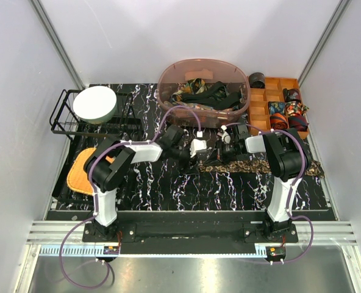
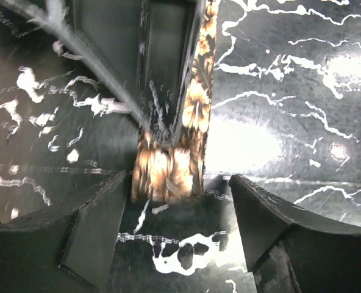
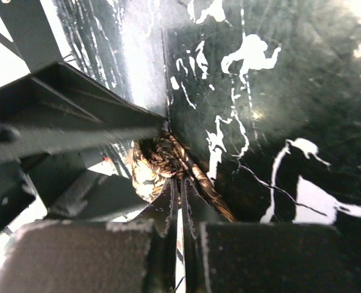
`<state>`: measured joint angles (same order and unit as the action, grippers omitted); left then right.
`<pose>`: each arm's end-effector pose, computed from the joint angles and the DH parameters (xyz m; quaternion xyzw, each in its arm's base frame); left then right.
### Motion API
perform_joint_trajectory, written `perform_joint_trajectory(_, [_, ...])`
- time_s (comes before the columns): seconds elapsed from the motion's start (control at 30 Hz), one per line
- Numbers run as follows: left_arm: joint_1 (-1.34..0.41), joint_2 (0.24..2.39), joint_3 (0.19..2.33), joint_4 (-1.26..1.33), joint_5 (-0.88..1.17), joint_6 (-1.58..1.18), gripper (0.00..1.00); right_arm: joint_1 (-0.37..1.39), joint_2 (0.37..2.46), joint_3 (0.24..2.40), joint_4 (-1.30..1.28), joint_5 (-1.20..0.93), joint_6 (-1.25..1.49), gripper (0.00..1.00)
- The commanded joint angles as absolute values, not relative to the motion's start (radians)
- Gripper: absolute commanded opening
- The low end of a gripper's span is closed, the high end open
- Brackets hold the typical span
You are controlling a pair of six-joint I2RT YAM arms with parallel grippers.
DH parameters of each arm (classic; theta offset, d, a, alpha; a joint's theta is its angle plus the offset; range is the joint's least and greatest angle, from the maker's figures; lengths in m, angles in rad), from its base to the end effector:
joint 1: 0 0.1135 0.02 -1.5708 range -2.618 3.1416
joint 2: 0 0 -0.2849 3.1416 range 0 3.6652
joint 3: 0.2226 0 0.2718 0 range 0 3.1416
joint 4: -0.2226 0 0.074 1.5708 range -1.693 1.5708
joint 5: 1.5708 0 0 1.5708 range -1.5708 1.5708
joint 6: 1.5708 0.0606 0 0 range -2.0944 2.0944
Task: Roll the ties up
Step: Roll the tie at the center of the board.
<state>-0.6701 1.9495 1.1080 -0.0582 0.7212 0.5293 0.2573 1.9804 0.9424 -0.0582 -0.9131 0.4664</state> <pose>0.3051 -0.2929 0.1269 0.5946 0.6638 -0.3540 0.2839 0.3461 0.1407 0.0782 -0.0120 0.8785 0.4754 0.0456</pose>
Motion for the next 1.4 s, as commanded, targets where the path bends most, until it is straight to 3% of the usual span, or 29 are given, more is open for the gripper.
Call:
perform_joint_trajectory(0.0, [-0.641, 1.956, 0.941, 0.314, 0.727, 0.369, 0.75, 0.27, 1.977, 0.937, -0.14, -0.696, 0.379, 0.0])
perform_joint_trajectory(0.17, [-0.637, 1.982, 0.884, 0.539, 0.744, 0.256, 0.83, 0.271, 1.974, 0.948, -0.17, -0.641, 0.359, 0.0])
perform_joint_trajectory(0.27, [-0.638, 1.99, 0.829, 0.7, 0.758, 0.19, 0.99, 0.272, 1.973, 0.957, -0.193, -0.62, 0.347, 0.0])
perform_joint_trajectory(0.33, [-0.637, 1.982, 0.752, 0.831, 0.746, 0.143, 0.99, 0.27, 1.973, 0.959, -0.201, -0.617, 0.345, 0.0])
perform_joint_trajectory(0.43, [-0.627, 1.947, 0.589, 1.257, 0.759, 0.094, 0.99, 0.271, 1.967, 0.956, -0.203, -0.615, 0.336, 0.0])
perform_joint_trajectory(0.6, [-0.595, 1.79, 0.586, 1.097, 0.834, 0.003, 0.99, 0.272, 1.964, 0.953, -0.204, -0.627, 0.325, 0.0])
perform_joint_trajectory(0.73, [-0.581, 1.778, 0.786, 0.493, 0.858, -0.04, 0.99, 0.27, 1.965, 0.948, -0.195, -0.635, 0.322, 0.0])
perform_joint_trajectory(0.77, [-0.586, 1.779, 0.808, 0.476, 0.83, 0.048, 0.99, 0.27, 1.964, 0.948, -0.193, -0.64, 0.324, 0.0])
perform_joint_trajectory(0.8, [-0.586, 1.769, 0.764, 0.538, 0.818, 0.078, 0.99, 0.271, 1.967, 0.948, -0.192, -0.64, 0.324, 0.0])
perform_joint_trajectory(0.83, [-0.589, 1.764, 0.708, 0.768, 0.777, 0.069, 0.99, 0.272, 1.968, 0.95, -0.192, -0.646, 0.322, 0.0])
perform_joint_trajectory(0.97, [-0.598, 1.778, 0.709, 0.754, 0.762, 0.149, 0.99, 0.271, 1.965, 0.948, -0.192, -0.646, 0.324, 0.0])
perform_joint_trajectory(1.07, [-0.629, 1.755, 0.758, 0.608, 0.746, 0.227, 0.99, 0.272, 1.968, 0.951, -0.195, -0.649, 0.321, 0.0])
perform_joint_trajectory(1.17, [-0.632, 1.698, 0.709, 0.689, 0.755, 0.207, 0.99, 0.272, 1.964, 0.948, -0.193, -0.65, 0.321, 0.0])
perform_joint_trajectory(1.3, [-0.603, 1.611, 0.603, 0.957, 0.828, 0.003, 0.99, 0.271, 1.959, 0.943, -0.186, -0.65, 0.316, 0.0])
perform_joint_trajectory(1.37, [-0.582, 1.582, 0.649, 0.884, 0.946, -0.147, 0.99, 0.272, 1.957, 0.942, -0.181, -0.652, 0.318, 0.0])
